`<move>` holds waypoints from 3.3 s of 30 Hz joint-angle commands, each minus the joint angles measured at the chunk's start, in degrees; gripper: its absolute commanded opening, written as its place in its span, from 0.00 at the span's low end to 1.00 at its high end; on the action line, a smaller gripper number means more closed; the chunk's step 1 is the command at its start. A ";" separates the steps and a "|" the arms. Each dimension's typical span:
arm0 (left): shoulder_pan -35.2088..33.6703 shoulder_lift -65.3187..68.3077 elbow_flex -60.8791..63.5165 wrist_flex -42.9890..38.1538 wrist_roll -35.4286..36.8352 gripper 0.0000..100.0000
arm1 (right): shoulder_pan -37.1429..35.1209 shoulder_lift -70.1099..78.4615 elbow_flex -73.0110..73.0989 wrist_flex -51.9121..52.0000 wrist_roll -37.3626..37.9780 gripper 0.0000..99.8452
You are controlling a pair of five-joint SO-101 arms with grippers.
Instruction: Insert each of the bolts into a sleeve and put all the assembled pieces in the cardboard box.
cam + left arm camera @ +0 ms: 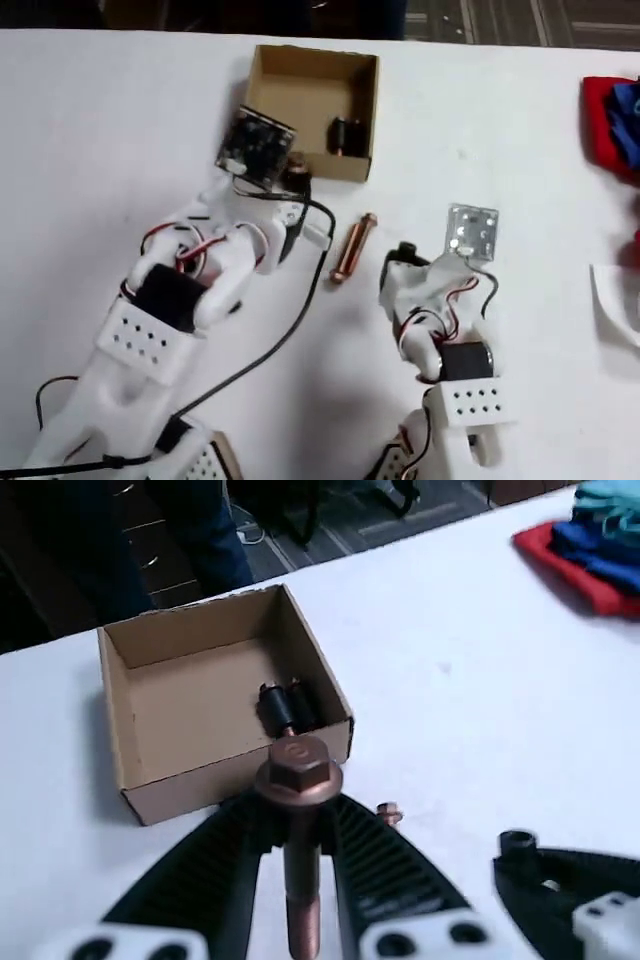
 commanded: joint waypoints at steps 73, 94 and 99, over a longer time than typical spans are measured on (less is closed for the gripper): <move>13.10 11.25 2.77 -29.19 11.78 0.03 | -8.22 -34.51 15.91 -11.65 13.27 0.02; 12.04 10.73 7.78 -24.62 11.43 0.03 | -7.87 -34.51 16.44 -12.09 13.27 0.02; 12.04 10.73 7.34 -20.92 11.43 0.03 | -7.87 -34.51 16.44 -12.09 13.27 0.02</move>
